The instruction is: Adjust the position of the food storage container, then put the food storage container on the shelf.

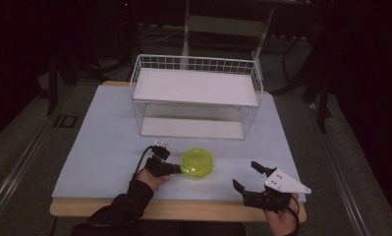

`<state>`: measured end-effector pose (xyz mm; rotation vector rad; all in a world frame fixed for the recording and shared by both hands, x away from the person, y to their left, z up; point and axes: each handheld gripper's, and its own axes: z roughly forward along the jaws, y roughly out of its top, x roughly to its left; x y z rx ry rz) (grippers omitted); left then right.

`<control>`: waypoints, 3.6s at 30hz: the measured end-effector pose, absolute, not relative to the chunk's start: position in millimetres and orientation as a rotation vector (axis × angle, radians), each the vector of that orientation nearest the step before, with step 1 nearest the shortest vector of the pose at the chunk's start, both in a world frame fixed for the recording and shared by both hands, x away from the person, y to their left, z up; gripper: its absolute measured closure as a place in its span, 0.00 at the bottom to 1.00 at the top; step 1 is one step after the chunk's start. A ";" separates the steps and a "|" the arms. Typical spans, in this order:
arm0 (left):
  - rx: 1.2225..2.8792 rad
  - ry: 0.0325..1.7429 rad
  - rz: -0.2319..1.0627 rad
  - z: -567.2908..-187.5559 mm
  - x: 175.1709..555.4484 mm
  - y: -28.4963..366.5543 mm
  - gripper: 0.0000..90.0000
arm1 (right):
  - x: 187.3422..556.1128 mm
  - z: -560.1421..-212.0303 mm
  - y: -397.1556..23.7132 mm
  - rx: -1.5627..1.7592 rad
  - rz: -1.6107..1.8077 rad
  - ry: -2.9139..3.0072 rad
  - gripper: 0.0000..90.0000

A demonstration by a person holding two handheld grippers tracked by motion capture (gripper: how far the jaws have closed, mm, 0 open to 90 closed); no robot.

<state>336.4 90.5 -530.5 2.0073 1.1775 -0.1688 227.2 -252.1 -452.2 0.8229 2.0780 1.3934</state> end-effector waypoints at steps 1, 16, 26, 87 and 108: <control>2.002 1.192 -0.153 -527.4 334.7 95.7 0.98 | 227.4 -452.3 -252.1 0.823 1.393 2.078 0.19; 1.949 1.062 -0.014 -480.5 308.9 153.4 0.58 | 230.0 -454.5 -248.7 0.832 1.372 2.103 0.18; 1.847 0.865 -0.018 -452.8 269.9 175.6 0.14 | 230.0 -452.1 -247.8 0.848 1.387 2.121 0.16; 1.873 1.170 -0.192 -486.6 329.7 104.8 0.35 | 336.7 -468.6 -197.8 1.450 1.306 2.387 0.34; 1.866 1.193 -0.306 -499.9 331.3 100.9 0.73 | 336.2 -489.4 -188.2 1.621 1.264 2.493 0.82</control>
